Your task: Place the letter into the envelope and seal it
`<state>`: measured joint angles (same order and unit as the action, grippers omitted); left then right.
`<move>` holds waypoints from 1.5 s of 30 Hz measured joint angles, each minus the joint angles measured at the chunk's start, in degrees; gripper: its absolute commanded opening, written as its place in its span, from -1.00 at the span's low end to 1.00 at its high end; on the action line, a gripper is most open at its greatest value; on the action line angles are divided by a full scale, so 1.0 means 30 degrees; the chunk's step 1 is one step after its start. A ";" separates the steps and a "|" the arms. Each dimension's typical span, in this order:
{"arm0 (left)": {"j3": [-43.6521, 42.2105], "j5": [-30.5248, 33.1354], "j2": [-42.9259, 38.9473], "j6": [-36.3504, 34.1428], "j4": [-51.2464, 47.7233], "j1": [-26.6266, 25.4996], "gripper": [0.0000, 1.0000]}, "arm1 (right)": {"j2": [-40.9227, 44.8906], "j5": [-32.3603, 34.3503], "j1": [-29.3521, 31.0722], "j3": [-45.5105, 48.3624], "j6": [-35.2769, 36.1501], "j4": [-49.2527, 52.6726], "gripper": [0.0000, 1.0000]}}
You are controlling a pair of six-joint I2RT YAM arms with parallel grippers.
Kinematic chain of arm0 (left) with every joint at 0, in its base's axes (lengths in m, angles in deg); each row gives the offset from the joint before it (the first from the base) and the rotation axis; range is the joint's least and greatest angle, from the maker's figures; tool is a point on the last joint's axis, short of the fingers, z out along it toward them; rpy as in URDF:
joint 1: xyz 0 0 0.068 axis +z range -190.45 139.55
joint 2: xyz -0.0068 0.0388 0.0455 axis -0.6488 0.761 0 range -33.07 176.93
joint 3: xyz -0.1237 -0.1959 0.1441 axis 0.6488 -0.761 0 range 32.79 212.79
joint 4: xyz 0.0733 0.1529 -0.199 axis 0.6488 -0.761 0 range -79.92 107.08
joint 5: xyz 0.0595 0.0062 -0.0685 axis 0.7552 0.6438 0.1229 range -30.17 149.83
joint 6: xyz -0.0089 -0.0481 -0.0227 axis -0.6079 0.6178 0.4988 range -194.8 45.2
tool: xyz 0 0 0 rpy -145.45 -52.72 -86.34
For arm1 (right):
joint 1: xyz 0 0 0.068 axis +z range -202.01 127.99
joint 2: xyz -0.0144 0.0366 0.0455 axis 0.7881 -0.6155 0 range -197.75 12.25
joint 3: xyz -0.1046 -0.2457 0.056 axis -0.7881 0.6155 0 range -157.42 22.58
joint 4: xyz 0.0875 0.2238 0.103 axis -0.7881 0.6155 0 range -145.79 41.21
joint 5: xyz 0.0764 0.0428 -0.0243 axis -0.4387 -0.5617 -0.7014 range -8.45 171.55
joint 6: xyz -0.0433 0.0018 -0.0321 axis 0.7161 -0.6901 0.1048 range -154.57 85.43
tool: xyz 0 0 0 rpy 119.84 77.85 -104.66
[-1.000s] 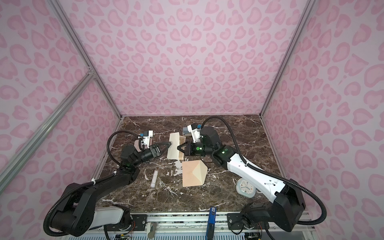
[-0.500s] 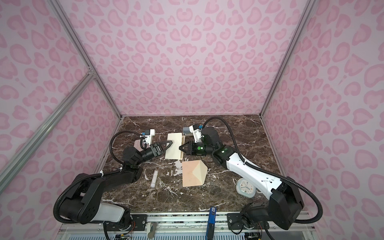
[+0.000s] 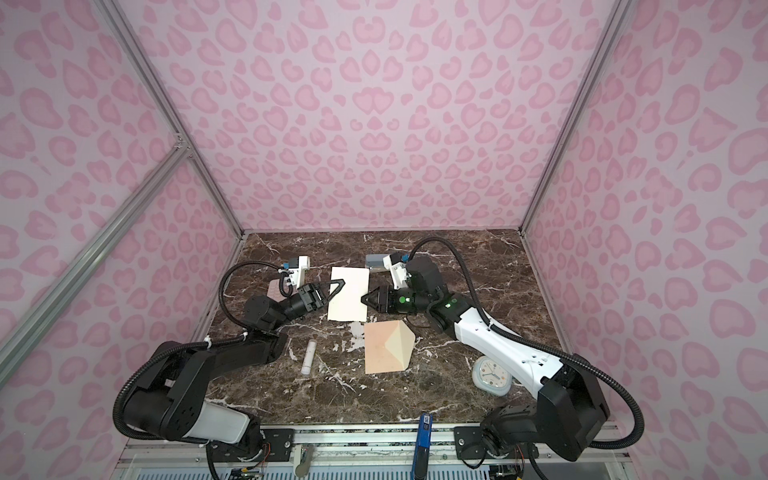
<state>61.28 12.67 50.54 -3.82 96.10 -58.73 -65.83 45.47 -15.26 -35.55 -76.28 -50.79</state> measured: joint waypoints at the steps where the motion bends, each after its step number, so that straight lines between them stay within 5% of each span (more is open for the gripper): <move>1: 0.0015 0.0000 -0.0233 -0.0182 -0.0270 0.0000 -0.91 | 0.0131 -0.0051 -0.0066 0.0313 0.0175 -0.0226 0.11; 5: 0.0073 0.0007 -0.1056 -0.0641 -0.1333 0.0000 -0.91 | 0.1246 -0.0328 -0.0430 0.2718 0.0634 -0.2856 0.48; 8: 0.0117 0.0015 -0.1348 -0.0692 -0.1698 -0.0029 -0.91 | 0.2412 -0.0262 -0.0364 0.4918 0.0787 -0.6040 0.57; 24: 0.0189 0.0015 -0.1268 -0.0532 -0.1719 -0.0408 -0.91 | -0.0488 -0.1501 0.0379 0.4204 -0.0423 -1.1992 0.45; 45: 0.0175 0.0022 -0.1311 -0.0474 -0.1421 -0.0568 -0.91 | -0.2630 -0.3104 0.1698 0.3330 -0.2382 -1.4979 -0.51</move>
<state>61.81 12.74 46.61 -5.24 91.84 -60.44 -73.72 36.16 -10.16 -25.56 -83.43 -95.73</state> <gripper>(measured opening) 0.049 0.292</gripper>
